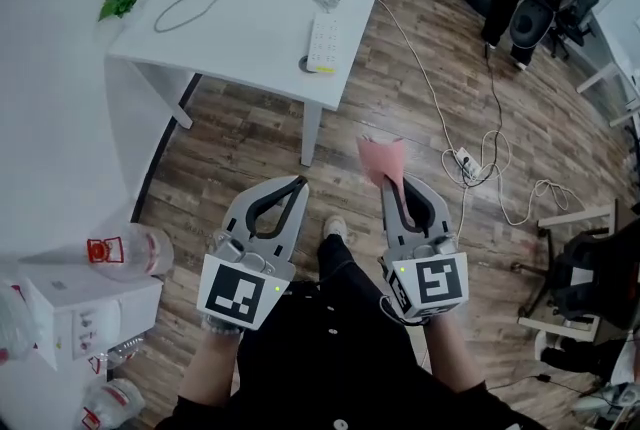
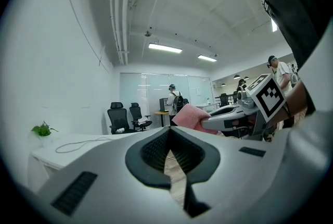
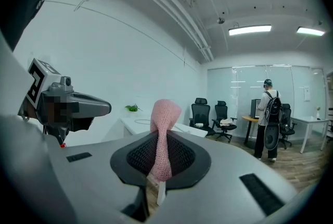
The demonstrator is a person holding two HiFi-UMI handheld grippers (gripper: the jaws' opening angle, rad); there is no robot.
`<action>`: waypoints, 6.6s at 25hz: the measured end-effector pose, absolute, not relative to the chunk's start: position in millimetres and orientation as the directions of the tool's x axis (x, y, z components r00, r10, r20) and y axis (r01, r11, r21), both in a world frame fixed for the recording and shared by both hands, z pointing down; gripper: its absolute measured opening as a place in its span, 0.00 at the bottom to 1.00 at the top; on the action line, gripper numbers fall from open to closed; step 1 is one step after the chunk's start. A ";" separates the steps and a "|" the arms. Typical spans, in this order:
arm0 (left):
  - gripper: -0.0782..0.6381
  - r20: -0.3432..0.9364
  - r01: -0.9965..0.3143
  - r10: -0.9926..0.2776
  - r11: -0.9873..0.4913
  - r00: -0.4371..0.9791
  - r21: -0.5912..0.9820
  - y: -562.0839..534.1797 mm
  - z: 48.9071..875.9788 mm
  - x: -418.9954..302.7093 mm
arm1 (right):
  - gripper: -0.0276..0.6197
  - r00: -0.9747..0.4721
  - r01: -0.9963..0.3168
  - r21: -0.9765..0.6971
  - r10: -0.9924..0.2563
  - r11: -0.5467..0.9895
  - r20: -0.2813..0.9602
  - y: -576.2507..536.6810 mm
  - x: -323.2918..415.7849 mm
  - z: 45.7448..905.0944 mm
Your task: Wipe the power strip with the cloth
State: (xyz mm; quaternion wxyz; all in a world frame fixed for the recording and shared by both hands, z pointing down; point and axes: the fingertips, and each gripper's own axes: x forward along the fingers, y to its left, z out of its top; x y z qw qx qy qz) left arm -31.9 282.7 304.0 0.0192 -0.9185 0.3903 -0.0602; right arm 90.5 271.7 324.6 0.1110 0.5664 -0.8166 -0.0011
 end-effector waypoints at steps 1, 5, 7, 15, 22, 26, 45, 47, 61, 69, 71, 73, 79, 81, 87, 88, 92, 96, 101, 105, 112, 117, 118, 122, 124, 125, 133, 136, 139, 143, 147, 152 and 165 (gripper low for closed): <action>0.12 0.097 -0.718 -0.722 -0.691 0.685 -0.083 274.8 303.4 -27.7 | 0.13 -0.341 -0.922 0.124 -0.922 0.366 0.185 263.3 94.3 325.9; 0.12 0.103 -0.724 -0.730 -0.684 0.676 -0.094 243.0 298.2 -8.5 | 0.13 -0.366 -0.913 0.115 -0.910 0.392 0.196 228.2 110.6 326.7; 0.12 0.101 -0.731 -0.737 -0.676 0.669 -0.096 224.6 295.6 -1.6 | 0.13 -0.380 -0.907 0.114 -0.904 0.406 0.198 207.9 116.5 326.3; 0.12 0.126 -0.781 -0.785 -0.618 0.607 -0.089 153.1 296.5 17.9 | 0.13 -0.458 -0.863 0.114 -0.857 0.492 0.235 135.2 137.1 331.9; 0.12 0.135 -0.821 -0.824 -0.563 0.550 -0.096 98.9 297.7 32.6 | 0.13 -0.520 -0.823 0.117 -0.820 0.556 0.241 76.8 146.8 332.6; 0.12 0.125 -0.834 -0.839 -0.542 0.530 -0.105 77.8 294.6 41.9 | 0.13 -0.539 -0.808 0.127 -0.808 0.576 0.238 54.0 155.5 331.8; 0.12 0.139 -0.851 -0.853 -0.516 0.502 -0.093 26.7 306.6 34.7 | 0.13 -0.503 -0.815 0.158 -0.816 0.557 0.285 -4.7 170.7 345.3; 0.12 0.143 -0.848 -0.850 -0.522 0.507 -0.091 16.5 307.3 32.0 | 0.13 -0.494 -0.819 0.167 -0.822 0.549 0.282 -15.2 171.3 344.8; 0.12 0.169 -0.797 -0.794 -0.600 0.584 -0.065 -78.7 316.7 11.3 | 0.13 -0.422 -0.848 0.188 -0.845 0.496 0.327 -104.1 154.1 357.8; 0.12 0.190 -0.766 -0.760 -0.641 0.622 -0.057 -121.3 326.0 -0.7 | 0.13 -0.368 -0.865 0.209 -0.859 0.457 0.357 -152.3 145.8 374.2; 0.12 0.190 -0.760 -0.754 -0.648 0.629 -0.052 -131.3 326.8 -1.9 | 0.13 -0.359 -0.867 0.212 -0.861 0.451 0.362 -164.3 145.3 377.5; 0.12 0.184 -0.753 -0.748 -0.656 0.638 -0.051 -139.8 326.2 -4.6 | 0.13 -0.347 -0.870 0.215 -0.861 0.443 0.371 -174.8 144.6 382.2; 0.12 0.181 -0.746 -0.740 -0.664 0.648 -0.046 -161.1 326.8 -18.3 | 0.13 -0.315 -0.870 0.235 -0.855 0.434 0.411 -210.1 139.8 397.9; 0.12 0.182 -0.746 -0.739 -0.664 0.648 -0.042 -165.8 328.2 -22.4 | 0.13 -0.304 -0.870 0.246 -0.858 0.427 0.414 -223.3 138.9 400.4; 0.12 0.200 -0.759 -0.746 -0.651 0.635 -0.017 -180.5 337.2 -35.1 | 0.13 -0.298 -0.860 0.257 -0.844 0.440 0.446 -262.1 134.0 417.2; 0.12 0.206 -0.761 -0.746 -0.649 0.633 -0.014 -181.4 339.1 -36.9 | 0.13 -0.305 -0.858 0.253 -0.839 0.447 0.450 -266.6 131.2 420.0; 0.12 0.223 -0.769 -0.751 -0.639 0.622 -0.007 -186.6 346.5 -44.5 | 0.13 -0.306 -0.841 0.265 -0.819 0.472 0.486 -284.2 124.1 439.5; 0.12 0.219 -0.773 -0.756 -0.634 0.618 -0.006 -190.5 348.6 -48.8 | 0.13 -0.301 -0.822 0.278 -0.794 0.496 0.528 -298.0 119.4 459.9; 0.12 0.231 -0.778 -0.756 -0.629 0.612 0.003 -190.8 353.6 -53.8 | 0.13 -0.276 -0.797 0.311 -0.771 0.517 0.573 -313.4 121.0 483.5; 0.12 0.240 -0.778 -0.754 -0.628 0.612 0.008 -190.2 356.0 -54.5 | 0.13 -0.262 -0.771 0.334 -0.748 0.542 0.610 -319.8 121.5 499.0; 0.12 0.242 -0.785 -0.761 -0.619 0.602 0.006 -187.4 357.0 -57.8 | 0.13 -0.252 -0.727 0.341 -0.694 0.596 0.675 -324.7 116.3 527.0; 0.12 0.245 -0.796 -0.772 -0.605 0.587 0.001 -185.4 358.5 -64.8 | 0.13 -0.270 -0.689 0.326 -0.647 0.647 0.713 -322.3 105.0 542.4; 0.12 0.246 -0.797 -0.772 -0.604 0.586 -0.001 -184.6 358.8 -65.7 | 0.13 -0.277 -0.679 0.321 -0.636 0.660 0.720 -320.3 102.4 544.6; 0.12 0.254 -0.800 -0.773 -0.599 0.581 0.008 -182.1 360.2 -65.5 | 0.13 -0.292 -0.657 0.306 -0.606 0.689 0.740 -311.7 98.3 551.4; 0.12 0.255 -0.799 -0.771 -0.601 0.583 0.010 -182.1 360.0 -64.3 | 0.13 -0.299 -0.657 0.297 -0.601 0.693 0.741 -308.0 97.3 552.4; 0.12 0.254 -0.798 -0.770 -0.603 0.585 0.008 -182.0 359.5 -63.6 | 0.13 -0.303 -0.660 0.292 -0.601 0.692 0.740 -306.1 96.8 552.4; 0.12 0.249 -0.785 -0.760 -0.619 0.601 0.006 -175.8 360.1 -56.4 | 0.13 -0.337 -0.664 0.252 -0.582 0.704 0.740 -280.9 94.1 553.5; 0.12 0.246 -0.782 -0.758 -0.623 0.604 0.003 -173.7 358.8 -54.2 | 0.13 -0.349 -0.659 0.241 -0.574 0.712 0.741 -268.8 91.9 552.9; 0.12 0.242 -0.782 -0.759 -0.623 0.605 0.001 -172.7 357.3 -53.2 | 0.13 -0.364 -0.653 0.227 -0.562 0.722 0.743 -256.6 88.7 552.7; 0.12 0.240 -0.780 -0.757 -0.626 0.607 -0.003 -171.8 355.8 -49.6 | 0.13 -0.388 -0.652 0.200 -0.548 0.732 0.741 -240.0 86.1 552.1; 0.12 0.235 -0.778 -0.757 -0.628 0.610 -0.007 -171.1 355.0 -47.3 | 0.13 -0.412 -0.649 0.171 -0.532 0.741 0.740 -223.5 82.0 552.4; 0.12 0.233 -0.774 -0.754 -0.633 0.615 -0.006 -171.4 354.4 -43.8 | 0.13 -0.442 -0.630 0.145 -0.505 0.763 0.741 -199.7 73.9 552.0; 0.12 0.223 -0.763 -0.747 -0.646 0.627 -0.017 -169.2 349.0 -29.8 | 0.13 -0.514 -0.590 0.065 -0.437 0.805 0.738 -136.3 62.1 550.9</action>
